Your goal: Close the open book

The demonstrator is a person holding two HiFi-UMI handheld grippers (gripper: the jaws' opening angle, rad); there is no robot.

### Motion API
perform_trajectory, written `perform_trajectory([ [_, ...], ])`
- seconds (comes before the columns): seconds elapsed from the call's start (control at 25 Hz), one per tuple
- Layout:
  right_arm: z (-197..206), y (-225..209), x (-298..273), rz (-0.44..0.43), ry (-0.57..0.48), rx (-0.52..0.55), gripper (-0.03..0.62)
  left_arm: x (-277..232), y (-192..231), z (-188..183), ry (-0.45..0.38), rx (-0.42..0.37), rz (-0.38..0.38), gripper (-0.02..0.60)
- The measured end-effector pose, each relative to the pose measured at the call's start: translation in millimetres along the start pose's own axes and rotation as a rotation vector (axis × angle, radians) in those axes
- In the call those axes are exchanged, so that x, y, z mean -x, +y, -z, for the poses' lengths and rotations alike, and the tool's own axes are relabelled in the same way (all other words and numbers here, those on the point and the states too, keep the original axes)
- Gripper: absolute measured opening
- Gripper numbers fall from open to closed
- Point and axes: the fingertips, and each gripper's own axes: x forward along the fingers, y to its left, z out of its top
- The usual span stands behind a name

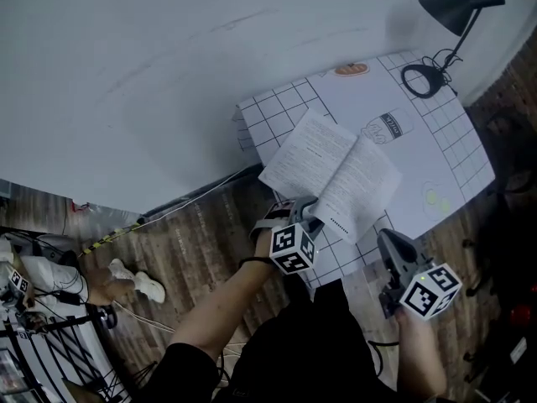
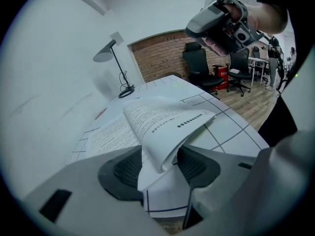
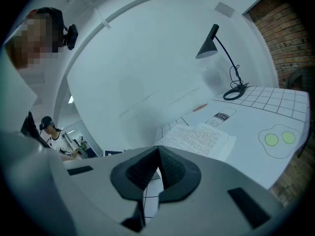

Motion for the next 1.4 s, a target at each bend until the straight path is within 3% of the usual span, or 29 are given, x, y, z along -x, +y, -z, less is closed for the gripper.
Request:
perform_trajectory([
  [0.16,0,3,-2,-0.01,0.004,0.002,-0.005,6,5,0,-0.026,0.063,-0.015,0.214],
  [0.36,0,5,-4,-0.013,0.009,0.0,-0.005,16,5,-1,-0.005,-0.085,-0.085,0.13],
  [0.44,0,5,-4,-0.016,0.01,0.0,-0.005,18,3,-3,-0.012,-0.088,-0.09,0.11],
  [0.84,3,1,-10,-0.027,0.025,-0.007,-0.005,19,17,9,-0.056,0.099,-0.093,0.103],
  [0.96,4,0,-12,-0.036,0.03,-0.008,-0.005,23,23,6,-0.101,0.211,-0.107,0.104],
  [1.04,3,-1,-12,-0.037,0.032,-0.008,-0.005,30,24,-4,-0.129,0.231,-0.121,0.104],
  [1.2,-1,-4,-11,-0.034,0.031,-0.01,-0.005,33,13,-20,-0.125,0.171,-0.118,0.118],
  [1.4,-6,-3,-9,-0.037,0.031,-0.006,-0.005,29,2,-25,-0.09,0.031,-0.134,0.158],
])
